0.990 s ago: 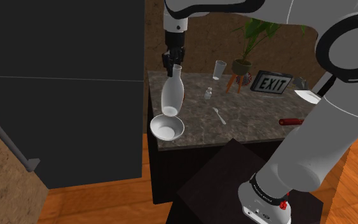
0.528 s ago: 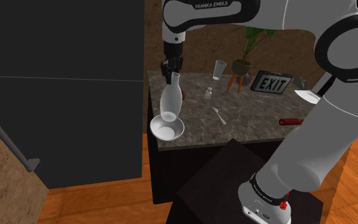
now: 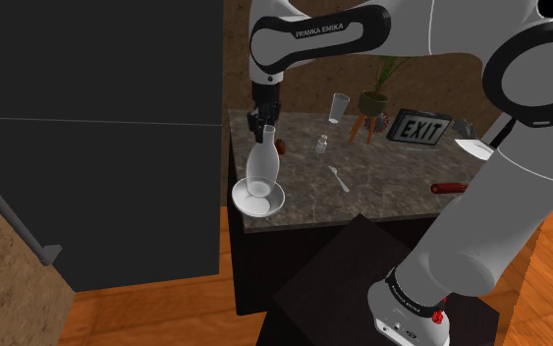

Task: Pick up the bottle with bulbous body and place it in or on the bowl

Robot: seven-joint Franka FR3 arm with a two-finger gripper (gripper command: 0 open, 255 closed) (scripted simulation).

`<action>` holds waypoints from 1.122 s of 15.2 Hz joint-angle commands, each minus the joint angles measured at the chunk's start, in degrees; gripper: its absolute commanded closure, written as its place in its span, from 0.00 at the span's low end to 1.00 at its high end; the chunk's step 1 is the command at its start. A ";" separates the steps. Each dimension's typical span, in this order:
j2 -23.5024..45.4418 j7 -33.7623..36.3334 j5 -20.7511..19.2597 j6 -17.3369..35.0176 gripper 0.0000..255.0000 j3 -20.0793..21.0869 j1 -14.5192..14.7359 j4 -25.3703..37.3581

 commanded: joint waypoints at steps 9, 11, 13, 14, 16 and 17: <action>0.60 0.03 -0.05 2.70 1.00 -0.03 -0.03 -2.05; 0.60 0.03 -0.05 2.69 0.00 -0.03 -0.03 -2.05; 0.59 0.04 -0.05 2.69 0.00 -0.03 -0.03 -2.05; 0.59 0.04 -0.05 2.69 0.00 -0.03 -0.03 -2.05; 0.59 0.04 -0.05 2.69 0.00 -0.03 -0.03 -2.05; 0.38 0.01 -0.02 0.80 0.00 -0.01 -0.01 -0.37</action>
